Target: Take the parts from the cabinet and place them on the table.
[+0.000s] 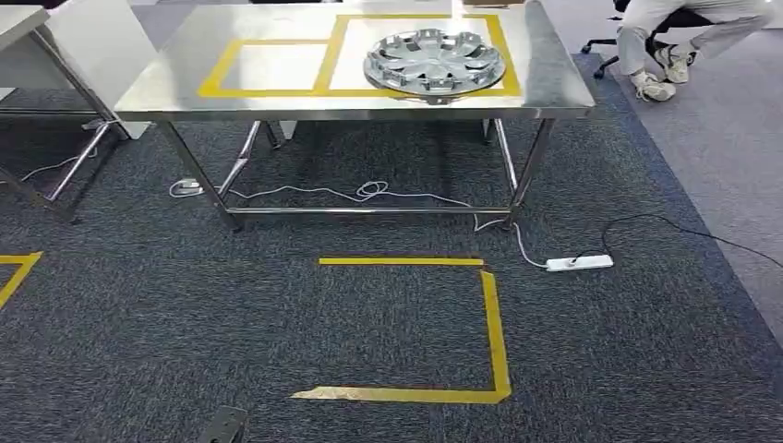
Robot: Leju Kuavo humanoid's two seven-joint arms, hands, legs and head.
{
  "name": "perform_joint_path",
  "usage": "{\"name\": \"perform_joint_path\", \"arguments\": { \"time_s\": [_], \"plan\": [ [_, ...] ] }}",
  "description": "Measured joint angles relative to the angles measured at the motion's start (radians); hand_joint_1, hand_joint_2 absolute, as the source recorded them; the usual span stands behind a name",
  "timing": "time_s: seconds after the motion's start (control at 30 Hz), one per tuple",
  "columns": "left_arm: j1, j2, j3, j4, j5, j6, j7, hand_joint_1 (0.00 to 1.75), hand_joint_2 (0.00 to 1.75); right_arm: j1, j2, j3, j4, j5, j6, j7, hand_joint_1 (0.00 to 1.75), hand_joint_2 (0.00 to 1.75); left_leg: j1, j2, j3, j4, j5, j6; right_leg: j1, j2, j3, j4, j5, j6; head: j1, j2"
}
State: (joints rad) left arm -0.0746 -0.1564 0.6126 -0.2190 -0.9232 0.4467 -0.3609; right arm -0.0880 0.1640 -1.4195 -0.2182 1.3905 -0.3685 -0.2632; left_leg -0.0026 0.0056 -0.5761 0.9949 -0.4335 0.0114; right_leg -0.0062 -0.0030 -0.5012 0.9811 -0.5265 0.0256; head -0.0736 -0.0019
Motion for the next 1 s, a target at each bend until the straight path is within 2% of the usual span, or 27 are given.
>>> {"name": "perform_joint_path", "arguments": {
  "time_s": [0.6,0.63,0.67,0.7,0.73,0.77,0.83,0.87,0.9,0.93,1.0],
  "plan": [
    [0.000,0.000,0.000,0.000,-0.005,-0.002,0.008,0.00,0.00,0.000,0.000,0.008,0.000,0.003,0.001,-0.003,0.00,0.00,-0.004,0.000,-0.005,0.003,0.000,0.000,-0.005,0.000,-0.003,0.000,0.002,0.004,0.000,0.000],
    [-0.001,0.000,0.001,0.000,-0.005,-0.002,0.011,0.00,0.00,-0.001,0.000,0.009,0.000,0.003,0.001,-0.003,0.00,0.00,-0.008,0.000,-0.007,0.009,-0.003,0.002,-0.011,0.000,-0.001,-0.009,0.007,0.009,0.000,0.000],
    [-0.001,0.002,0.002,0.000,-0.004,-0.004,0.013,0.00,0.00,-0.001,0.002,0.010,0.000,0.003,0.001,-0.003,0.00,0.00,-0.009,-0.003,-0.005,0.002,0.001,0.019,-0.013,-0.004,0.009,-0.016,0.013,0.019,-0.001,0.000],
    [-0.002,-0.001,0.003,0.000,-0.004,-0.004,0.015,0.00,0.00,-0.001,0.002,0.011,0.000,0.003,0.000,-0.003,0.00,0.00,-0.007,-0.002,0.011,-0.033,0.017,0.031,-0.004,-0.003,0.015,-0.029,0.017,0.024,-0.003,0.000],
    [-0.003,-0.003,0.005,0.000,-0.004,-0.004,0.015,0.00,0.00,-0.001,0.000,0.012,0.000,0.003,0.000,-0.003,0.00,0.00,0.002,0.002,0.025,-0.060,0.033,0.029,-0.006,-0.001,0.010,-0.017,0.004,0.022,0.002,0.000],
    [-0.006,-0.003,0.007,0.000,-0.003,-0.004,0.015,0.00,0.00,-0.002,-0.001,0.013,0.000,0.003,0.000,-0.003,0.00,0.00,0.006,0.001,0.028,-0.076,0.044,0.038,-0.005,0.002,-0.010,0.021,-0.030,0.022,0.006,0.000],
    [-0.007,-0.004,0.008,0.000,-0.002,-0.005,0.016,0.00,0.00,-0.003,-0.001,0.013,0.000,0.001,0.000,-0.003,0.00,0.00,0.012,0.001,0.018,-0.076,0.046,0.035,-0.011,0.003,-0.081,0.168,-0.109,0.034,0.006,0.000],
    [-0.006,-0.005,0.009,0.000,-0.002,-0.005,0.016,0.00,0.00,-0.002,-0.001,0.013,0.000,0.000,0.000,-0.002,0.00,0.00,0.013,0.001,0.013,-0.073,0.047,0.033,-0.017,0.003,-0.115,0.237,-0.134,0.041,0.006,0.000],
    [-0.006,-0.006,0.009,0.000,-0.002,-0.005,0.017,0.00,0.00,0.000,-0.001,0.013,0.000,0.000,0.000,-0.002,0.00,0.00,0.016,0.001,0.008,-0.069,0.048,0.026,-0.024,0.003,-0.129,0.264,-0.132,0.049,0.005,0.000],
    [-0.005,-0.006,0.009,0.000,-0.002,-0.005,0.017,0.00,0.00,0.001,-0.001,0.013,0.000,0.000,0.000,-0.001,0.00,0.00,0.022,0.001,0.003,-0.064,0.048,0.020,-0.030,0.002,-0.117,0.239,-0.107,0.056,0.006,0.000],
    [-0.006,-0.007,0.010,0.000,-0.002,-0.005,0.017,0.00,0.00,0.000,-0.003,0.013,0.000,0.000,0.000,-0.001,0.00,0.00,0.040,0.001,-0.013,-0.036,0.041,-0.004,-0.045,0.000,-0.030,0.070,-0.017,0.077,0.006,0.000]
  ]
}}
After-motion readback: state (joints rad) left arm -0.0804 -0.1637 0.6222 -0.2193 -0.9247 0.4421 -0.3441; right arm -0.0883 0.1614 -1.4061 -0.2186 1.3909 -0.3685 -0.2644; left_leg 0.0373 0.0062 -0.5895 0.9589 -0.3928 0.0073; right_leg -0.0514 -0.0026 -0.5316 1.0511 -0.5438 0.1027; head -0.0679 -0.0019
